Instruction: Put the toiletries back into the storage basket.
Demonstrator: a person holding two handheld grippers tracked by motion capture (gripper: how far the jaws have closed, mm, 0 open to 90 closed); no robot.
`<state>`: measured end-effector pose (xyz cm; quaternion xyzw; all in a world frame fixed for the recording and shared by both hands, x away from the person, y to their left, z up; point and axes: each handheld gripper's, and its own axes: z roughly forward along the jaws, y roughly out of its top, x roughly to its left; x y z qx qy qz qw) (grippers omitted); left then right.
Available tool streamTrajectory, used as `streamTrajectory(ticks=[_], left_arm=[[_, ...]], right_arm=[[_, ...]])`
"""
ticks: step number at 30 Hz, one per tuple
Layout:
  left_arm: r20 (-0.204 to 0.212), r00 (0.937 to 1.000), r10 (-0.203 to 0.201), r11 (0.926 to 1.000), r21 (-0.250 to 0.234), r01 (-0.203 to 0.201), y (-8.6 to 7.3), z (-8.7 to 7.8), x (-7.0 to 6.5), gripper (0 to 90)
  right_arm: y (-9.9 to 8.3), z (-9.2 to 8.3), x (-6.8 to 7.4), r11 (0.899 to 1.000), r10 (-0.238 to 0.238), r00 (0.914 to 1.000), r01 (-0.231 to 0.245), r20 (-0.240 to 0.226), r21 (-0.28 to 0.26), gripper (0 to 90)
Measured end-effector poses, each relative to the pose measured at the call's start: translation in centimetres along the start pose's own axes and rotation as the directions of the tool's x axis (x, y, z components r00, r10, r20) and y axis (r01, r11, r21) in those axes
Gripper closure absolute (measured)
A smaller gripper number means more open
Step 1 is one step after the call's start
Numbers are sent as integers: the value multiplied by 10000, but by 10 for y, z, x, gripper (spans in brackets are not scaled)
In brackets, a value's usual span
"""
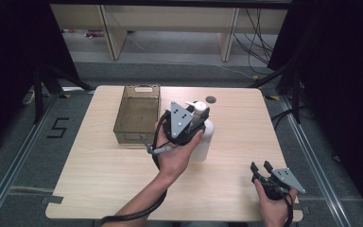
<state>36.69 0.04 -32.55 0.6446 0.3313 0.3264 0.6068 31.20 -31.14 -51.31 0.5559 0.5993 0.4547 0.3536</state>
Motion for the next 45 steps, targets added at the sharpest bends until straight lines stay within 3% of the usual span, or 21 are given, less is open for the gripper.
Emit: streamTrajectory(ticks=[8,9,12,13,24,25,33,36,38,39,45], left_arm=[[-376,9993,74,10000,54,-72,4,-10,21,594],[-432,9990,83,10000,60,-80,5,-11,24,594],[-569,9984,56,10000,31,-54,6,-15,32,594],[-611,9981,74,10000,32,-72,6,-16,34,594],[-1047,9943,190,9998,18,-189,8,-28,60,594],[-1132,9933,210,9998,20,-209,8,-30,65,594],[-1438,9894,180,9997,-108,-198,12,-37,82,594],[-1523,9882,174,9997,-138,-197,12,-39,86,594],[-1640,9863,179,9997,-140,-205,13,-41,90,594],[-1705,9852,184,9996,-156,-214,13,-42,92,594],[-1969,9803,124,9996,-240,-175,15,-47,104,594]], right_arm=[[0,0,1,10000,39,10000,-39,-43,57,464],[0,-1,4,9991,383,9992,-384,92,187,464],[0,0,3,9993,355,9994,-354,-51,127,464],[0,0,0,10000,-18,10000,18,-35,42,464],[0,0,0,10000,34,10000,-34,-52,67,464],[0,0,3,9993,350,9994,-350,-48,131,464],[0,0,3,9995,271,9996,-273,123,134,464],[-1,0,3,9997,243,9997,-243,-7,88,464],[0,-2,4,9988,352,9994,-354,56,348,464],[1,-2,1,9995,-164,9997,159,191,286,464],[1,-1,1,9996,-143,9999,141,94,229,464]])
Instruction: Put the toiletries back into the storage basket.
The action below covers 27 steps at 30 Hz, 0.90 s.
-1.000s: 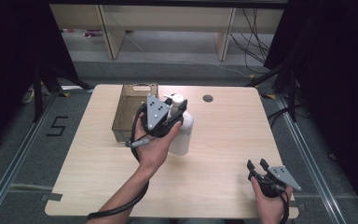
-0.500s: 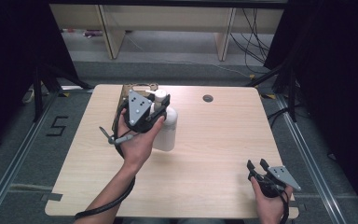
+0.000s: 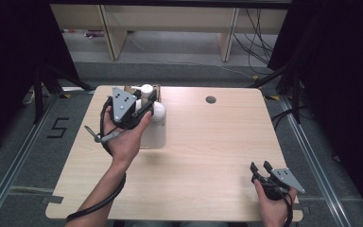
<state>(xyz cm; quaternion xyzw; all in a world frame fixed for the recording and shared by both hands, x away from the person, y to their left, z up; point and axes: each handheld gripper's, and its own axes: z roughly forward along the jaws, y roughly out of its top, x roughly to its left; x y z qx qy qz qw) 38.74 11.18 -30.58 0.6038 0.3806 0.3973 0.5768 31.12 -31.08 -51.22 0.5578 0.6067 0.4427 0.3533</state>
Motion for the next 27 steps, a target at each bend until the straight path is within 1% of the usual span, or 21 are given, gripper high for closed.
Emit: streamTrajectory(ticks=[1,2,6,7,8,13,17,19,21,22,23,24,25,26,27], left_arm=[[-30,10000,-45,10000,-20,45,0,0,1,594],[-74,10000,-41,10000,-10,41,0,-1,2,594],[-176,9998,-47,10000,-23,47,1,-1,7,594],[-258,9996,-100,9999,-58,99,1,-2,11,594],[-258,9996,-100,9999,-58,99,1,-2,11,594],[-468,9987,-186,9998,-128,180,3,-3,19,594],[-562,9983,-159,9998,-157,151,5,-4,23,594],[-642,9978,-192,9996,-205,180,6,-4,25,594],[-720,9972,-198,9995,-252,180,8,-4,28,594],[-756,9970,-188,9995,-257,169,8,-3,29,594],[-791,9967,-177,9995,-261,157,9,-3,30,594],[-818,9965,-160,9996,-260,139,9,-3,31,594],[-818,9965,-160,9996,-260,139,9,-3,31,594],[-875,9961,-140,9996,-255,118,10,-2,33,594],[-899,9958,-153,9996,-262,130,10,-2,34,594]], right_arm=[[0,0,0,10000,-48,10000,48,77,48,464],[0,1,0,9999,36,9999,-37,-126,-138,465],[0,1,0,9999,42,9999,-44,-114,-121,464],[0,1,0,9999,37,9999,-39,-119,-130,464],[0,1,0,9999,38,9999,-39,-128,-123,465],[0,1,1,9999,91,9999,-92,-139,-75,465],[0,1,1,9999,88,9999,-89,-118,-82,465],[-1,0,4,9990,449,9989,-449,-95,-32,465],[-1,1,3,9996,268,9996,-269,-71,-83,465],[0,1,1,10000,68,9999,-69,-91,-66,465],[0,0,2,9999,114,9999,-114,-114,-33,465],[0,0,1,10000,19,10000,-19,-84,60,465],[0,0,1,10000,19,10000,-19,-84,60,465],[0,0,1,9999,129,9995,-130,-281,-25,465],[0,0,2,9999,128,9998,-128,-122,-26,465]])
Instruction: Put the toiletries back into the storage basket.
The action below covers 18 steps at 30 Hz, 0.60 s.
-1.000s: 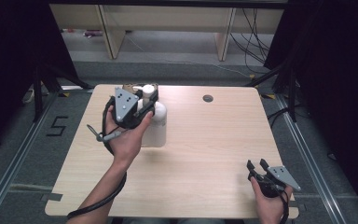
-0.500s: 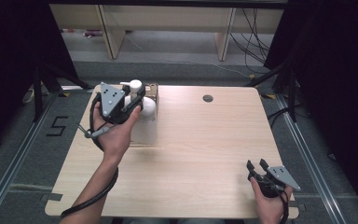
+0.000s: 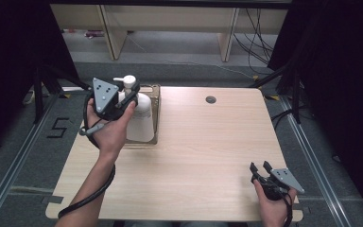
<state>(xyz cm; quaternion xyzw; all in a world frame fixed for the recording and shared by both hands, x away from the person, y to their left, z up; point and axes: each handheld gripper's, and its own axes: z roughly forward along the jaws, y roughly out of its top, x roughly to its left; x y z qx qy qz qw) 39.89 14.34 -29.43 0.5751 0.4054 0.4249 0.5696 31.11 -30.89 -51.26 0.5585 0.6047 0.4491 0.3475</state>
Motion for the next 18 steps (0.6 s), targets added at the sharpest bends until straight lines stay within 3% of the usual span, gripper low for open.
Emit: streamTrajectory(ticks=[2,5,8,12,16,18], left_arm=[[-24,10000,-24,10000,-21,24,0,1,1,594],[-165,9998,-58,10000,-14,58,1,2,5,594],[-260,9996,-60,10000,-38,59,1,4,8,594],[-457,9989,-38,10000,29,39,1,8,13,594],[-531,9986,-54,10000,49,57,2,10,16,594],[-549,9985,-74,10000,31,76,3,10,17,594]], right_arm=[[0,0,1,9999,151,9999,-150,28,-9,465],[0,1,-1,10000,-26,9999,26,-120,-32,466],[0,1,-1,9998,-140,9999,140,23,-107,466],[0,0,1,9998,186,9997,-186,-127,3,465],[0,1,-1,9999,-127,9999,128,25,-74,466],[0,0,1,9999,152,9999,-152,11,17,466]])
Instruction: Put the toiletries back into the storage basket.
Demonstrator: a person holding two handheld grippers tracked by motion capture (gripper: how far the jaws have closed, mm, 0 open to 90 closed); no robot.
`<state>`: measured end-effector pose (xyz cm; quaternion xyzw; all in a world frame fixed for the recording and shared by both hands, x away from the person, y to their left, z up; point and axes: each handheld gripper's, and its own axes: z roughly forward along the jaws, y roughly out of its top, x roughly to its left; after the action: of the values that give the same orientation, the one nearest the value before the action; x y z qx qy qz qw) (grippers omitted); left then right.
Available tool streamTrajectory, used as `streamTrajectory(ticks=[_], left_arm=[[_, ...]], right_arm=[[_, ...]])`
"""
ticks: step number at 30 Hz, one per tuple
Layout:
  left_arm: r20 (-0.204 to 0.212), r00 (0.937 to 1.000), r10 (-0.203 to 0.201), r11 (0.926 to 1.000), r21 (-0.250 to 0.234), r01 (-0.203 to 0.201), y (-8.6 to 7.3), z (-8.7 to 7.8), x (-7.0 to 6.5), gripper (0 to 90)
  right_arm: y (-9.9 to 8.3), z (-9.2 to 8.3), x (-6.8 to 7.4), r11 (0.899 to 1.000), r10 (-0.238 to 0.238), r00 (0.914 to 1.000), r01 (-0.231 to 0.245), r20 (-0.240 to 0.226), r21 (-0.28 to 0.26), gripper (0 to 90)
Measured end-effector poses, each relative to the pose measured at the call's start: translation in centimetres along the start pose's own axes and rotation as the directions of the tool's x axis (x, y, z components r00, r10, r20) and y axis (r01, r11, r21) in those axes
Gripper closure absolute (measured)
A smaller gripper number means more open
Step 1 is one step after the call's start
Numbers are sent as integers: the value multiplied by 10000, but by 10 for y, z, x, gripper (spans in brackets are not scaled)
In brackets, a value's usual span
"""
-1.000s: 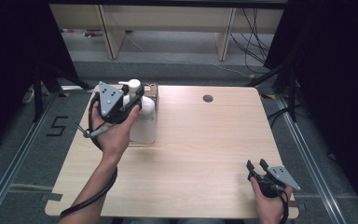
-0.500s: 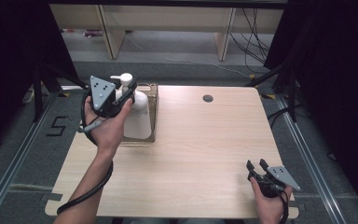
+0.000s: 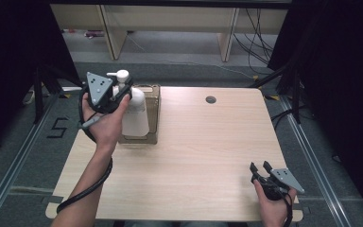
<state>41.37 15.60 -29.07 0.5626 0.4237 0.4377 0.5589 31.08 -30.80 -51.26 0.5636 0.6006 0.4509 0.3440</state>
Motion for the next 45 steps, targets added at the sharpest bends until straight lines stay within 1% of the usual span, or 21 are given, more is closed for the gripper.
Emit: streamTrajectory(ticks=[2,3,4,10,15,16,17,20,21,22,24,25,26,27,30,31,32,33,45], left_arm=[[-22,10000,4,10000,-8,-4,1,1,1,594],[-38,10000,14,10000,-49,-14,2,2,2,594],[-51,10000,7,10000,-54,-7,2,3,3,594],[-136,9999,23,9999,-100,-24,5,7,7,594],[-180,9998,31,9999,-146,-33,8,11,11,594],[-180,9998,31,9999,-146,-33,8,11,11,594],[-215,9998,56,9999,-153,-60,7,13,12,593],[-236,9997,61,9999,-139,-64,7,15,13,594],[-254,9997,38,9999,-156,-42,6,16,14,594],[-274,9996,40,9999,-130,-43,6,16,15,593],[-286,9996,39,9999,-113,-43,5,17,15,594],[-303,9995,30,9999,-109,-33,4,18,16,593],[-307,9995,24,9999,-110,-27,4,18,16,593],[-316,9995,54,10000,-82,-57,3,19,17,594],[-353,9993,100,9999,-28,-101,2,20,17,594],[-353,9993,117,9999,-21,-118,1,21,18,594],[-338,9994,119,9999,-37,-121,0,22,19,594],[-347,9993,147,9999,39,-145,-1,24,20,593],[-389,9992,96,9997,215,-87,-10,29,23,593]], right_arm=[[0,0,0,10000,-27,10000,27,-22,-4,465],[0,0,-1,9998,-175,9998,175,-29,-2,465],[0,1,-1,9998,-198,9998,198,-8,-60,466],[0,1,-2,9997,-250,9997,250,1,-71,466],[0,1,-1,9998,-175,9998,174,-29,-87,466],[0,1,0,9999,-113,9999,113,-53,-25,466],[0,0,-1,9998,-214,9998,214,-13,-30,466],[0,1,-1,9997,-217,9998,217,-4,-60,466],[0,1,-2,9995,-309,9995,309,23,-102,466],[0,1,-1,9999,-136,9999,136,-22,-78,466],[0,1,-1,9999,-130,9999,130,-26,-48,466],[0,1,-2,9997,-225,9997,225,-57,-80,466],[0,1,-1,9999,-127,9999,127,-56,-64,465],[0,1,-1,9998,-205,9998,205,-35,-58,465],[0,1,-1,9998,-198,9998,198,-43,-42,466],[0,1,-2,9995,-306,9995,306,13,-97,466],[0,1,-2,9995,-306,9995,306,13,-97,466],[0,1,-1,9998,-167,9999,167,-26,-82,466],[0,1,-1,9998,-165,9999,164,-35,-68,465]])
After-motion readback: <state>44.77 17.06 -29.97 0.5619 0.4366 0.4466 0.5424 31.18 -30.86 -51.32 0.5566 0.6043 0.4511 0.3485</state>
